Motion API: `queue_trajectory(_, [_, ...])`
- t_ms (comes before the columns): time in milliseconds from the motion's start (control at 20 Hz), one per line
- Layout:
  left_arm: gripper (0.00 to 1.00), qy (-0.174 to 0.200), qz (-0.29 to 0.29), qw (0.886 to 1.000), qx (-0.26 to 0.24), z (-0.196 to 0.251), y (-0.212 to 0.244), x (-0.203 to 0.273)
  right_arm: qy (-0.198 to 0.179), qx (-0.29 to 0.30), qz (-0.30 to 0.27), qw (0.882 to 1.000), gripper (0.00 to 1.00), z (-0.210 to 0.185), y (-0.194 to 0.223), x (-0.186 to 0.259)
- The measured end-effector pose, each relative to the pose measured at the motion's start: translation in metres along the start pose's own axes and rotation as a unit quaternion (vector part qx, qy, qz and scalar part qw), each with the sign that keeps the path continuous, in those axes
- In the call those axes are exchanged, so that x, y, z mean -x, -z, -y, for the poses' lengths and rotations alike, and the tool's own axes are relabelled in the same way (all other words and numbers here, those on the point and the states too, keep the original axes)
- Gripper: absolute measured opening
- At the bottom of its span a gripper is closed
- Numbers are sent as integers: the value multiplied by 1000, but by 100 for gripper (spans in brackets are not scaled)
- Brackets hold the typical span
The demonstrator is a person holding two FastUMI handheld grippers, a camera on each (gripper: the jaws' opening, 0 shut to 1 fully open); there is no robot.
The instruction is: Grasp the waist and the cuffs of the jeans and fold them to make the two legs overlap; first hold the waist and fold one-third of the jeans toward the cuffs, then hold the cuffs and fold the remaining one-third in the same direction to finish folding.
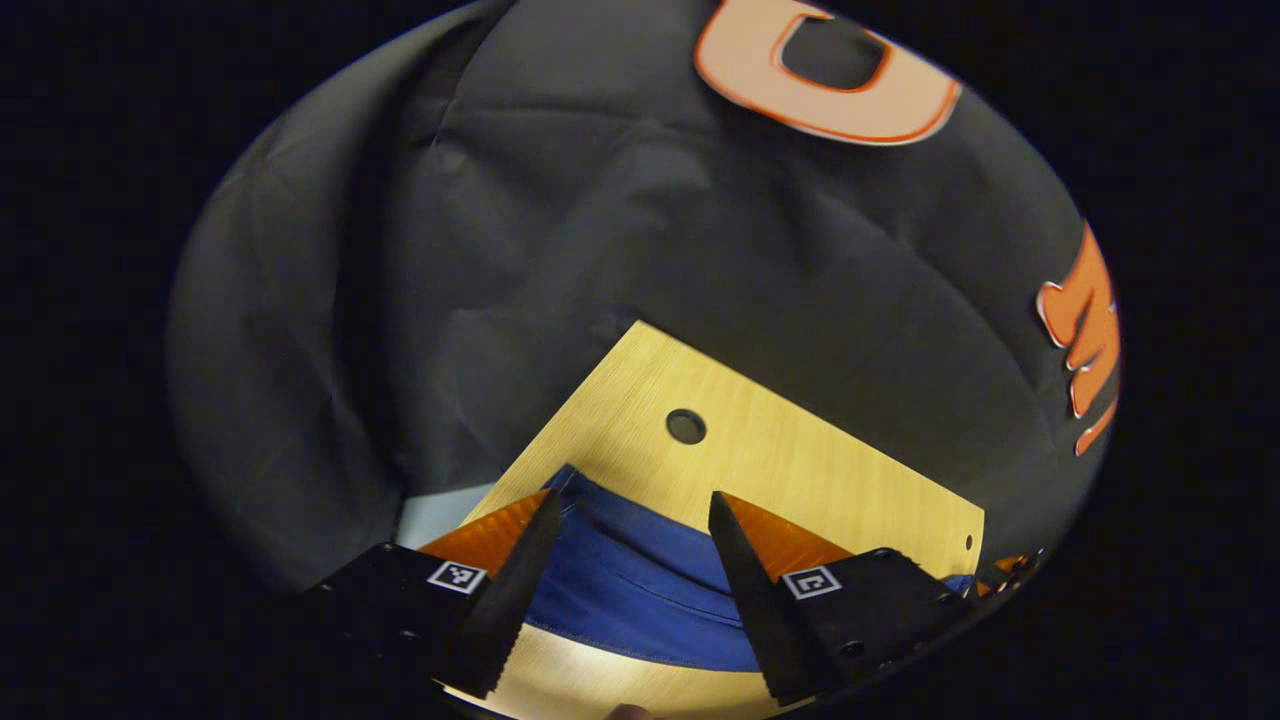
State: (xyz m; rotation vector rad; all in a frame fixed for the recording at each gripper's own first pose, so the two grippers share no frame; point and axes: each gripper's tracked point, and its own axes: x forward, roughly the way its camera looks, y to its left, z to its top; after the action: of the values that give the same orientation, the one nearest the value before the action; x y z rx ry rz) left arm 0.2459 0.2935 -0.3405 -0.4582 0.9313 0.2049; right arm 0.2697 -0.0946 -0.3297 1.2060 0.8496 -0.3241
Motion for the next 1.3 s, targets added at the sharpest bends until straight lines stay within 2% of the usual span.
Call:
queue_trajectory(50, [94, 9, 18, 1000, -13, 8, -1, 11, 14, 22, 7, 1000, 71, 10, 0, 7])
queue_trajectory(150, [96, 28, 56, 997, -42, 23, -6, 30, 38, 65, 14, 997, 82, 34, 5, 22])
queue_trajectory(250, [96, 56, 83, 992, -71, 40, -8, 55, 60, 94, 10, 994, 89, 61, 14, 35])
queue_trajectory(400, [96, 93, 136, 979, -123, 64, -11, 83, 74, 96, 4, 993, 95, 82, 30, 34])
queue_trajectory(600, [95, 101, 209, 955, -186, 106, -8, 122, 104, 104, 5, 989, 97, 117, 35, 38])
queue_trajectory(800, [95, 117, 244, 940, -206, 121, 12, 166, 127, 90, -2, 988, 98, 141, 37, 26])
queue_trajectory(1000, [95, 117, 260, 934, -214, 150, 39, 183, 122, 61, -10, 991, 98, 147, 37, 3])
queue_trajectory(1200, [96, 81, 280, 927, -236, 164, 61, 207, 121, 49, 7, 991, 96, 148, 28, -12])
queue_trajectory(1300, [96, 75, 283, 925, -241, 172, 72, 215, 141, 60, 20, 988, 92, 159, 25, -11])
